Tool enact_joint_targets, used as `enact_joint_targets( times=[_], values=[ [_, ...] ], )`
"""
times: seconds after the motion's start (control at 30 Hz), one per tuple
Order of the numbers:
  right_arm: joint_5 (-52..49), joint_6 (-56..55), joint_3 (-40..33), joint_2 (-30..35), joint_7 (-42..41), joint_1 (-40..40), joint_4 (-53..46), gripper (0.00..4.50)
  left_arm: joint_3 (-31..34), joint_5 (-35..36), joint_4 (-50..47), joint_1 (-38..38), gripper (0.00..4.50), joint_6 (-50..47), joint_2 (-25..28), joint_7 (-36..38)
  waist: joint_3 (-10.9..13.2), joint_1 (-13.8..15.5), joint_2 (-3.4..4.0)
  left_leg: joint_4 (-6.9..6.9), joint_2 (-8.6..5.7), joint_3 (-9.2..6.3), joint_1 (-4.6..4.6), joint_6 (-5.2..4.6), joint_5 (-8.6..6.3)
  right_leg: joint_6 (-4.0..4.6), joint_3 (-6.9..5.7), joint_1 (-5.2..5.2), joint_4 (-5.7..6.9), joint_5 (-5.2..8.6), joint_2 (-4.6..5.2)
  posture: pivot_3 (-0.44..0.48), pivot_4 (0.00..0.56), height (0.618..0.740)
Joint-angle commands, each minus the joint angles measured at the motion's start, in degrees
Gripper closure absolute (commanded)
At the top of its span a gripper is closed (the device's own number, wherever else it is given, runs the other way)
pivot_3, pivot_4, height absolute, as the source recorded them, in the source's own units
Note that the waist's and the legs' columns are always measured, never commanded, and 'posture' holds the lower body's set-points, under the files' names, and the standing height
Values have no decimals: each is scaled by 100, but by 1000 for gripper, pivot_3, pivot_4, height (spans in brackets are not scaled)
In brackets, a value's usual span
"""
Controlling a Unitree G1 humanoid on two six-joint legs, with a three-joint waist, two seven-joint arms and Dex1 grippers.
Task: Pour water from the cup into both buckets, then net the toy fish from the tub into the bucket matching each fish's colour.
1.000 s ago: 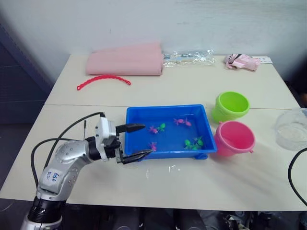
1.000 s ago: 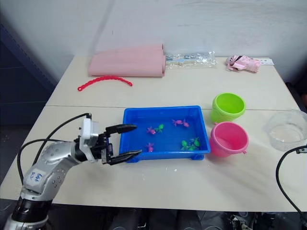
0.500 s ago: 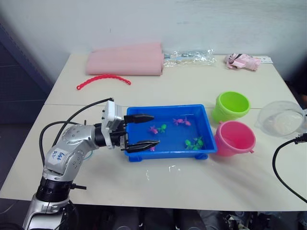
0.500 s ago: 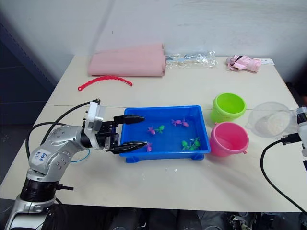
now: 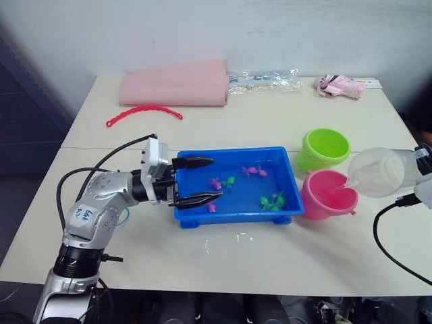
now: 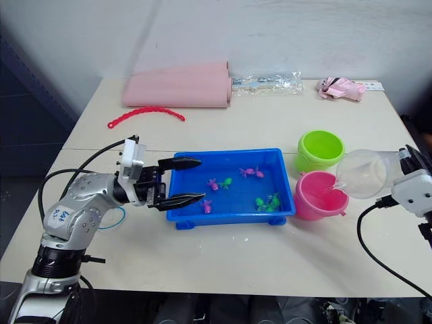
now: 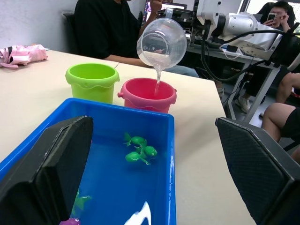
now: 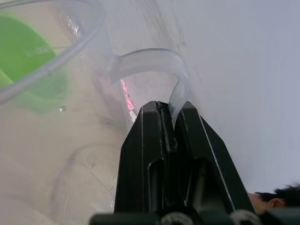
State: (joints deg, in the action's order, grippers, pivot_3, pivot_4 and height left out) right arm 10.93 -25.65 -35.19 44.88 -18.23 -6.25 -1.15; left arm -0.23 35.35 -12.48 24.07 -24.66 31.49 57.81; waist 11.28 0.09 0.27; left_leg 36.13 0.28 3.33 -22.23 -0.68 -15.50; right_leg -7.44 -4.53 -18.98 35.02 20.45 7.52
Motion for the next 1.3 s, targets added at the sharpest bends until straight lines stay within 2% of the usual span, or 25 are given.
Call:
enact_joint_targets(
  times=[0.03,0.53,0.93,1.13,1.3],
  values=[
    [184,-193,-138,179,252,13,-14,4405,104,-38,7,49,0,227,-21,73,0,5,0,1,0,0,0,0,0,0,0,0,0,0,0,0,150,740],
    [931,-591,14,409,953,120,334,4405,61,-110,80,-1,0,400,-103,104,0,-10,0,4,-1,0,0,-1,2,0,1,0,5,0,0,0,150,740],
    [1022,-862,72,454,1225,63,556,4405,79,-100,96,-27,0,510,-177,86,0,-11,-1,5,-1,0,0,-2,3,0,1,0,7,0,0,0,150,740],
    [680,-664,79,273,1174,106,597,4405,141,-56,247,4,0,609,-240,109,0,-9,-1,6,-1,0,0,-3,3,0,1,0,8,0,1,0,150,740],
    [-510,-369,205,6,614,207,707,4405,188,-49,222,-10,0,626,-229,117,1,-13,-5,8,0,-1,0,-4,4,0,-1,1,9,0,0,0,150,740]
  ],
)
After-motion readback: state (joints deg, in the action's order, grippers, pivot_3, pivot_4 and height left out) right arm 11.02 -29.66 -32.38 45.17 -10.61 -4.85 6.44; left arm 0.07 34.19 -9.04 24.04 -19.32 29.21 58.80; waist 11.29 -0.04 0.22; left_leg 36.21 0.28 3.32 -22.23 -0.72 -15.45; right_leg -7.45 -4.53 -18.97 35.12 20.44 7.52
